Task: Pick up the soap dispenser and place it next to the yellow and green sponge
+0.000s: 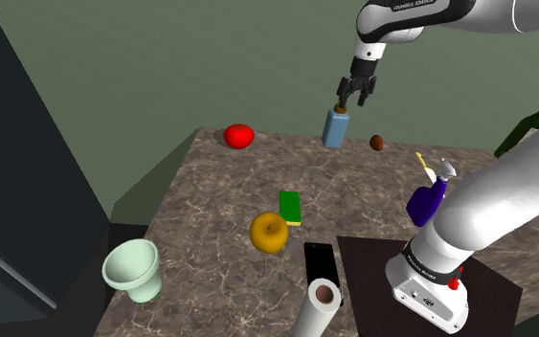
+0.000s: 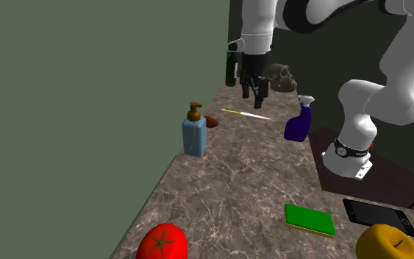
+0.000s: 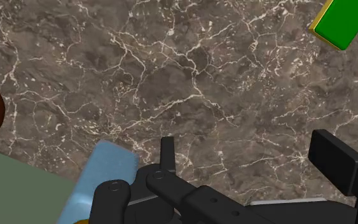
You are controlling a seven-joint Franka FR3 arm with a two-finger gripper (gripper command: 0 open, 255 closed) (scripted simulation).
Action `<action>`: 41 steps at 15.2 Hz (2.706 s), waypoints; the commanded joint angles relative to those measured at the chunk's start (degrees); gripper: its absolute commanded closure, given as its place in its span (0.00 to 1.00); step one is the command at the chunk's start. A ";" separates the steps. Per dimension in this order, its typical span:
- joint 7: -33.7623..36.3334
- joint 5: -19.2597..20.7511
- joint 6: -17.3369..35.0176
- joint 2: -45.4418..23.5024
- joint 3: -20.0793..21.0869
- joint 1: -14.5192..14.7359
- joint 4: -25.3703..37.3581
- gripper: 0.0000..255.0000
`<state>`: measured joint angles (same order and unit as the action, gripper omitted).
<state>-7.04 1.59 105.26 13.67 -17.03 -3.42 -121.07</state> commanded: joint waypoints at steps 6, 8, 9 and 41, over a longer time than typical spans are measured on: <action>-5.68 -2.91 2.52 -14.18 -3.91 -2.07 12.42 0.00; -7.21 -4.22 2.57 -18.39 -4.68 -2.98 16.70 0.00; -7.96 -4.93 2.48 -20.53 -5.02 -3.50 18.97 0.00; -12.79 -11.02 4.77 -38.05 -5.73 -9.10 34.47 1.00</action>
<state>-19.83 -9.44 110.03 -24.37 -22.75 -12.51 -86.60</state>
